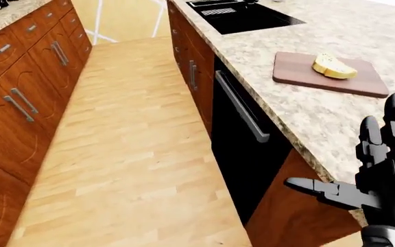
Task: Pick up the wedge of cheese and place it on the slice of bread to prepare a simple cheese on bread dish.
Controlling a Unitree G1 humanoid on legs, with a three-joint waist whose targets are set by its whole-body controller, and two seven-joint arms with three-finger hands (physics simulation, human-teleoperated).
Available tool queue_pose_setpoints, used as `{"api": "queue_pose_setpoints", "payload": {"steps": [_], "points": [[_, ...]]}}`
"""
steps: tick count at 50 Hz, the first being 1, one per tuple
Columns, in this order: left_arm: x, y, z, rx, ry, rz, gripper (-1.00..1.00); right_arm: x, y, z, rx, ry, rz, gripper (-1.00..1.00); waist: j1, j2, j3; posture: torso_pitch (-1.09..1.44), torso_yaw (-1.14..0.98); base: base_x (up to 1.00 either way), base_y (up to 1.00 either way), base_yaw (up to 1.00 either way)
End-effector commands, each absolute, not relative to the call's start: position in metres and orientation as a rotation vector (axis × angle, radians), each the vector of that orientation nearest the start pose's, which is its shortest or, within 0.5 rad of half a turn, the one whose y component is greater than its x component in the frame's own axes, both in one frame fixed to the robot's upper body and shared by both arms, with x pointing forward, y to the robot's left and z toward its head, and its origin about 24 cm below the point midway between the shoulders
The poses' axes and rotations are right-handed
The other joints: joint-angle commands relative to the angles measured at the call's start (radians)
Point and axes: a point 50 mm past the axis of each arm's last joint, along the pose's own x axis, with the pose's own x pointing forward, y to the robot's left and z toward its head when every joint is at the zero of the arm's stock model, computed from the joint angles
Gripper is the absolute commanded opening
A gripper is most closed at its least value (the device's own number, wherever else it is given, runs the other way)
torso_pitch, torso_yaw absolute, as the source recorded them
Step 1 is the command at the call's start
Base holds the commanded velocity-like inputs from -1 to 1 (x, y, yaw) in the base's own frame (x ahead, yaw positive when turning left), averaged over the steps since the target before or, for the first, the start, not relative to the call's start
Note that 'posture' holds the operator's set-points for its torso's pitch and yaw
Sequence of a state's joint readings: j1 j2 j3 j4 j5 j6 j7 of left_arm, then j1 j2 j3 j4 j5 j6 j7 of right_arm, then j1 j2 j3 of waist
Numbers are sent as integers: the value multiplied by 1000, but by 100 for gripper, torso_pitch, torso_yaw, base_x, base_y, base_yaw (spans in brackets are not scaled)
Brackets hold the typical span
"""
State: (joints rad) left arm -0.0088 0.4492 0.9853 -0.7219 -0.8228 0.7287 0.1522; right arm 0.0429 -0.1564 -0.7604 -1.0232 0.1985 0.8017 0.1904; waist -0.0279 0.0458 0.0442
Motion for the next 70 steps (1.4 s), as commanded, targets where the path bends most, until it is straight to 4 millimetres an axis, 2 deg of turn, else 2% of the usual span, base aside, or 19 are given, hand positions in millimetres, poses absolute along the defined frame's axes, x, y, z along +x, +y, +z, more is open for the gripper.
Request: {"api": "queue_pose_setpoints", "payload": {"steps": [1, 2, 3, 4, 13, 16, 19, 22, 24, 25, 26, 28, 29, 30, 33, 39, 41, 48, 70], "points": [[151, 325, 233, -111, -408, 488, 100, 148, -263, 207, -176, -295, -379, 100, 6, 20, -20, 0, 0, 42, 32, 0], [151, 325, 233, -110, -407, 488, 100, 148, -263, 207, -176, -295, -379, 100, 12, 58, -56, 0, 0, 41, 32, 0], [151, 325, 233, -111, -407, 488, 100, 148, -263, 207, -176, -295, -379, 100, 24, 27, -9, 0, 0, 42, 30, 0], [151, 325, 233, -111, -408, 488, 100, 148, -263, 207, -176, -295, -379, 100, 20, 42, 19, 0, 0, 41, 32, 0], [152, 324, 232, -110, -406, 486, 100, 149, -263, 206, -176, -295, -379, 100, 57, -30, -1, 0, 0, 42, 31, 0], [152, 325, 232, -111, -405, 487, 100, 149, -263, 206, -176, -294, -378, 100, 58, -73, -17, 0, 0, 42, 31, 0], [152, 325, 231, -111, -405, 486, 100, 149, -263, 206, -176, -294, -379, 100, 43, -76, 23, 0, 0, 42, 32, 0], [152, 325, 231, -111, -405, 486, 100, 149, -263, 206, -176, -294, -379, 100, 27, -79, 0, 0, 0, 42, 32, 0], [151, 325, 231, -111, -404, 487, 100, 149, -263, 206, -172, -300, -381, 100, 18, -78, 18, 0, 0, 25, 15, 0], [151, 325, 231, -110, -403, 487, 100, 148, -263, 207, -170, -302, -378, 100, 18, -56, -17, 0, 0, 0, 0, 0], [152, 325, 231, -110, -404, 488, 100, 148, -263, 207, -170, -304, -377, 100, 17, -47, -2, 0, 0, 0, 0, 0], [152, 325, 231, -111, -404, 488, 100, 149, -263, 206, -168, -304, -376, 100, 29, 16, 5, 0, 0, 0, 0, 0], [153, 325, 230, -110, -403, 488, 100, 150, -263, 205, -170, -302, -375, 100, 16, 4, -8, 0, 0, 0, 0, 0], [153, 325, 230, -110, -403, 487, 100, 150, -263, 205, -168, -303, -375, 100, 21, 11, 23, 0, 0, 0, 0, 0], [153, 325, 229, -110, -402, 489, 100, 149, -263, 205, -162, -307, -374, 100, 25, 2, 27, 0, 0, 0, 0, 0], [153, 325, 230, -112, -404, 489, 100, 147, -262, 209, -109, -346, -347, 100, 34, -82, 18, 0, 0, 0, 0, 0], [153, 325, 230, -112, -404, 489, 100, 146, -262, 211, -79, -371, -334, 100, 38, -56, 8, 0, 0, 0, 0, 0], [152, 326, 231, -113, -405, 490, 100, 145, -262, 212, -74, -367, -349, 100, 29, -31, -15, 0, 0, 0, 0, 0], [153, 325, 229, -111, -402, 486, 100, 143, -261, 213, -59, -386, -333, 100, 13, -22, 1, 0, 0, 0, 0, 0]]}}
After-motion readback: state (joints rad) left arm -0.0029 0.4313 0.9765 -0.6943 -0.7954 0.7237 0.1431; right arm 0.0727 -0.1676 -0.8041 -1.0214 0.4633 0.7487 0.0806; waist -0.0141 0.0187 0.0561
